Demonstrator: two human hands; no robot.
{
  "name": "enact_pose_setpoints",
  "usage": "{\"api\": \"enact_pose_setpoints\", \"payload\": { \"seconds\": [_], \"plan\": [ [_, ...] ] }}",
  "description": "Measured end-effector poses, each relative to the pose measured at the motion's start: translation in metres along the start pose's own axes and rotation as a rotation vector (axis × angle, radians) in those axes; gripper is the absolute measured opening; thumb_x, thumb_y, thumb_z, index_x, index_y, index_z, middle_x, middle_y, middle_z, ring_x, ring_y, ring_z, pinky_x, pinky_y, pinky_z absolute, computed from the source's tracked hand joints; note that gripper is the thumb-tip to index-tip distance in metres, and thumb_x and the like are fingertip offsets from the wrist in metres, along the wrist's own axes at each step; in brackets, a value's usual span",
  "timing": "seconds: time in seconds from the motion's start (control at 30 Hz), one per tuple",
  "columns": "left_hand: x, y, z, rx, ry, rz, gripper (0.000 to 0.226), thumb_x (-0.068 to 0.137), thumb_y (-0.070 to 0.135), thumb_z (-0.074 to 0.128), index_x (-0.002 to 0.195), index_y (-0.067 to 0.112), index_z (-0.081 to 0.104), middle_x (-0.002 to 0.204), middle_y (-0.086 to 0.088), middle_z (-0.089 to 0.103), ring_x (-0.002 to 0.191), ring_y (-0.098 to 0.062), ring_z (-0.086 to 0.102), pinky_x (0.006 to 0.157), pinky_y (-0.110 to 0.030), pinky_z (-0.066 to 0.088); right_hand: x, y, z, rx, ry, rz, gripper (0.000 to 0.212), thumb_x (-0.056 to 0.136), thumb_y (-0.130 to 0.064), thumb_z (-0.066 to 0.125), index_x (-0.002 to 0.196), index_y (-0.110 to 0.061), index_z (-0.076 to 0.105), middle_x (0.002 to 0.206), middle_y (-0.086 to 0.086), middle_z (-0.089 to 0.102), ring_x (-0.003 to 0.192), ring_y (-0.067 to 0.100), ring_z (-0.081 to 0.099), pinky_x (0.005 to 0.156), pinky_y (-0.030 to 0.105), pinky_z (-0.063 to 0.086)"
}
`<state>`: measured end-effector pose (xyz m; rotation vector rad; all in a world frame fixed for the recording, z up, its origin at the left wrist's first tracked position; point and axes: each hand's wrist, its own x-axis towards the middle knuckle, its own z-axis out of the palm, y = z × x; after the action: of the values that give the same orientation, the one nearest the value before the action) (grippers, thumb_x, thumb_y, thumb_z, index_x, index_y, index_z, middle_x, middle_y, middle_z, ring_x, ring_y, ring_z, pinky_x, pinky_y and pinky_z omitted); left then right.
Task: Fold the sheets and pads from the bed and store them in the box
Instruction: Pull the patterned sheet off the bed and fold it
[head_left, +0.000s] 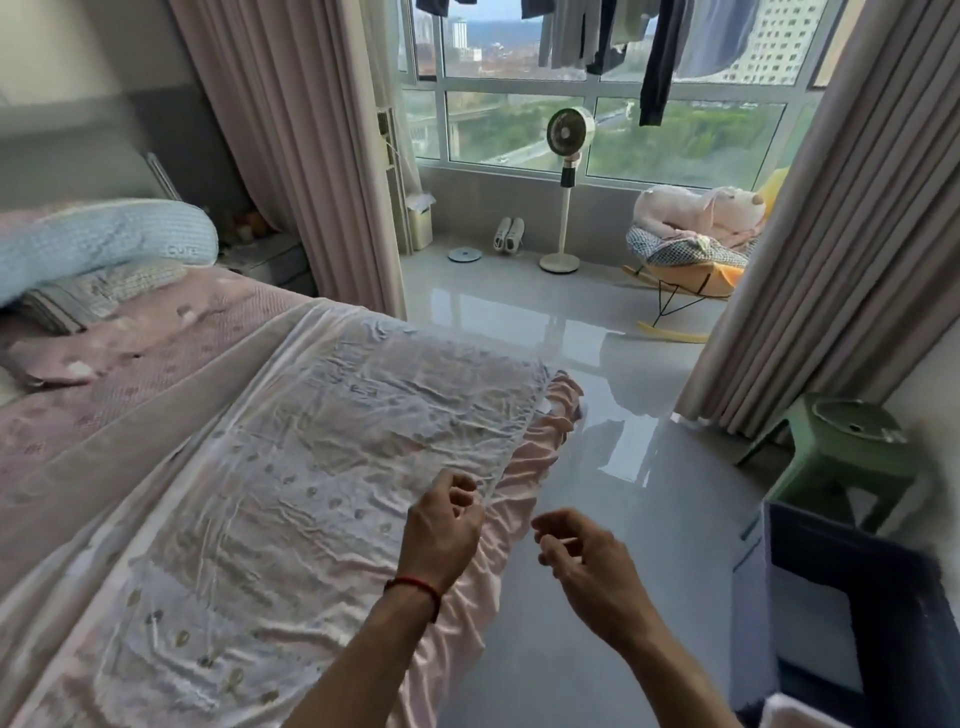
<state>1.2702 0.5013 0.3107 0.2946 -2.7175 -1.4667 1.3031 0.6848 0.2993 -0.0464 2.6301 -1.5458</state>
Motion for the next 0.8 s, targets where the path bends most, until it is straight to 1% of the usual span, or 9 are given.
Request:
{"api": "enact_pose_setpoints", "payload": {
  "seconds": [0.13, 0.23, 0.37, 0.43, 0.53, 0.6, 0.67, 0.7, 0.8],
  "plan": [
    [0.074, 0.048, 0.063, 0.002, 0.034, -0.073, 0.018, 0.092, 0.013, 0.063, 0.109, 0.014, 0.063, 0.1, -0.001, 0.067, 0.093, -0.018, 0.066, 0.081, -0.027, 0.054, 0.107, 0.026, -0.064, -0.039, -0.087, -0.058, 0.017, 0.1, -0.017, 0.064, 0.105, -0.031, 0.071, 0.098, -0.017, 0.073, 0.086, 0.002, 0.07, 0.076, 0.026, 0.059],
    [0.134, 0.083, 0.088, -0.017, 0.083, -0.084, 0.017, 0.093, 0.017, 0.064, 0.11, 0.017, 0.063, 0.101, 0.003, 0.066, 0.094, -0.014, 0.064, 0.078, -0.02, 0.052, 0.194, 0.02, -0.099, -0.057, -0.164, -0.108, 0.018, 0.1, -0.016, 0.063, 0.106, -0.031, 0.07, 0.1, -0.015, 0.072, 0.088, -0.001, 0.069, 0.076, 0.021, 0.057],
    [0.216, 0.102, 0.105, -0.088, 0.227, -0.146, 0.014, 0.093, 0.018, 0.065, 0.107, 0.016, 0.063, 0.101, 0.002, 0.068, 0.094, -0.016, 0.066, 0.084, -0.031, 0.056, 0.292, 0.014, -0.124, -0.072, -0.241, -0.206, 0.018, 0.1, -0.017, 0.063, 0.109, -0.03, 0.07, 0.101, -0.018, 0.071, 0.089, -0.003, 0.068, 0.078, 0.021, 0.058],
    [0.272, 0.105, 0.13, -0.137, 0.285, -0.182, 0.013, 0.093, 0.016, 0.063, 0.106, 0.016, 0.063, 0.099, 0.002, 0.067, 0.093, -0.016, 0.065, 0.083, -0.03, 0.056, 0.354, 0.029, -0.131, -0.085, -0.279, -0.233, 0.017, 0.1, -0.015, 0.063, 0.11, -0.026, 0.071, 0.096, -0.023, 0.068, 0.089, -0.001, 0.068, 0.08, 0.024, 0.06],
    [0.365, 0.105, 0.177, -0.208, 0.294, -0.252, 0.014, 0.094, 0.015, 0.062, 0.108, 0.017, 0.062, 0.098, 0.005, 0.066, 0.091, -0.014, 0.064, 0.071, -0.016, 0.049, 0.453, 0.057, -0.142, -0.119, -0.351, -0.199, 0.018, 0.099, -0.01, 0.063, 0.103, -0.026, 0.071, 0.096, -0.03, 0.065, 0.086, 0.003, 0.069, 0.078, 0.026, 0.06],
    [0.417, 0.108, 0.2, -0.225, 0.253, -0.318, 0.015, 0.094, 0.015, 0.061, 0.109, 0.017, 0.061, 0.1, 0.004, 0.066, 0.093, -0.014, 0.064, 0.07, -0.015, 0.047, 0.505, 0.074, -0.154, -0.166, -0.399, -0.161, 0.024, 0.097, -0.008, 0.062, 0.097, -0.032, 0.069, 0.096, -0.018, 0.069, 0.083, 0.002, 0.069, 0.073, 0.019, 0.057],
    [0.473, 0.115, 0.22, -0.222, 0.244, -0.35, 0.014, 0.095, 0.016, 0.06, 0.109, 0.017, 0.061, 0.102, 0.003, 0.065, 0.095, -0.014, 0.064, 0.074, -0.019, 0.05, 0.567, 0.089, -0.171, -0.209, -0.451, -0.123, 0.029, 0.097, -0.01, 0.063, 0.095, -0.039, 0.066, 0.1, -0.009, 0.072, 0.082, 0.0, 0.069, 0.07, 0.013, 0.053],
    [0.499, 0.12, 0.227, -0.216, 0.243, -0.358, 0.014, 0.095, 0.015, 0.059, 0.109, 0.017, 0.06, 0.102, 0.004, 0.065, 0.095, -0.015, 0.064, 0.074, -0.02, 0.05, 0.598, 0.094, -0.179, -0.215, -0.45, -0.109, 0.029, 0.097, -0.011, 0.063, 0.094, -0.041, 0.066, 0.098, -0.008, 0.074, 0.082, 0.0, 0.069, 0.07, 0.014, 0.053],
    [0.572, 0.136, 0.237, -0.191, 0.271, -0.391, 0.015, 0.095, 0.015, 0.059, 0.11, 0.018, 0.059, 0.103, 0.005, 0.064, 0.097, -0.014, 0.062, 0.067, -0.013, 0.045, 0.689, 0.098, -0.196, -0.187, -0.435, -0.077, 0.028, 0.096, -0.012, 0.063, 0.093, -0.039, 0.069, 0.091, -0.011, 0.076, 0.079, 0.004, 0.071, 0.076, 0.026, 0.059]
  ]
}}
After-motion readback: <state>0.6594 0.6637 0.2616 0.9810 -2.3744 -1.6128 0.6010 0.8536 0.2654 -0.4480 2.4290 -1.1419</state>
